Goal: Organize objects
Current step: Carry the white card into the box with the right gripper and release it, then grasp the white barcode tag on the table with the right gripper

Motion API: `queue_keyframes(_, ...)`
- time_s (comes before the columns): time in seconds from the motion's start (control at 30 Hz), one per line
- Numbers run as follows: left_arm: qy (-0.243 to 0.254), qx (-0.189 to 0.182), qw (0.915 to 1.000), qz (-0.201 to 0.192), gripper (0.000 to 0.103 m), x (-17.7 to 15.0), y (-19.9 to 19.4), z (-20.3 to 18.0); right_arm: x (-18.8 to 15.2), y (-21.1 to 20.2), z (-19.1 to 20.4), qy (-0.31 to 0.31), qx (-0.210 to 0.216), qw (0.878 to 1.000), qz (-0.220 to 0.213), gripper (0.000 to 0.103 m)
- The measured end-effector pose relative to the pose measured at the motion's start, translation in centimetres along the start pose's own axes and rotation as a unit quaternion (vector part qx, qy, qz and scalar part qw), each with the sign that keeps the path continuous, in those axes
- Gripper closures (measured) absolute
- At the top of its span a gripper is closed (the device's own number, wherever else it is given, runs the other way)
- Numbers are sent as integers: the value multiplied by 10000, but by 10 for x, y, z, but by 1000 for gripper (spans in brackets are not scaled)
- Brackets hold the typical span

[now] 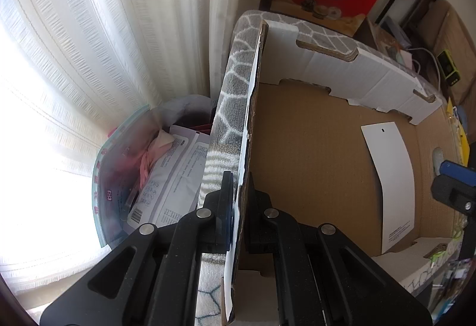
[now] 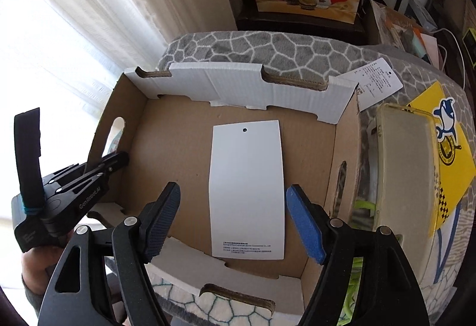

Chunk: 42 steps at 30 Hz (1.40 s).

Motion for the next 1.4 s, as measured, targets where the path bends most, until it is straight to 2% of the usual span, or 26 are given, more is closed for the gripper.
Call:
queue_keyframes(0.17, 11, -5, 10000, 15, 98, 0, 0, 0, 8, -33, -11, -176, -133, 9996, -181, 27)
queue_keyframes(0.4, 52, 21, 10000, -7, 98, -1, -1, -1, 31, -77, -53, -163, -516, 9975, -444, 27)
queue_keyframes(0.6, 79, 27, 10000, -48, 98, -2, -1, -1, 63, -86, -89, 86, -605, 9970, -470, 27)
queue_keyframes(0.83, 82, -28, 9999, -98, 98, -3, -1, 1, 108, -64, -129, 245, -769, 9960, -393, 28)
queue_keyframes(1.0, 103, -102, 9998, -146, 98, -5, -3, 1, 132, -30, -165, 408, -728, 9965, 2, 30)
queue_keyframes(1.2, 106, -161, 9997, -173, 98, -5, -3, 2, 137, 11, -185, 306, -650, 9959, 548, 53)
queue_keyframes(1.4, 108, -201, 9996, -189, 98, -5, -2, 2, 132, 28, -186, -7, -569, 9938, 953, 54)
Point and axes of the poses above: each gripper's, at about its wrist camera, not at the fingertips, and y roughly the way its jaws point, z to its left, x to its top, the point moved 5 cm from there along y, roughly the way its jaws point, and after that the axes turned 8 degrees about x, right-handed, at the moved point
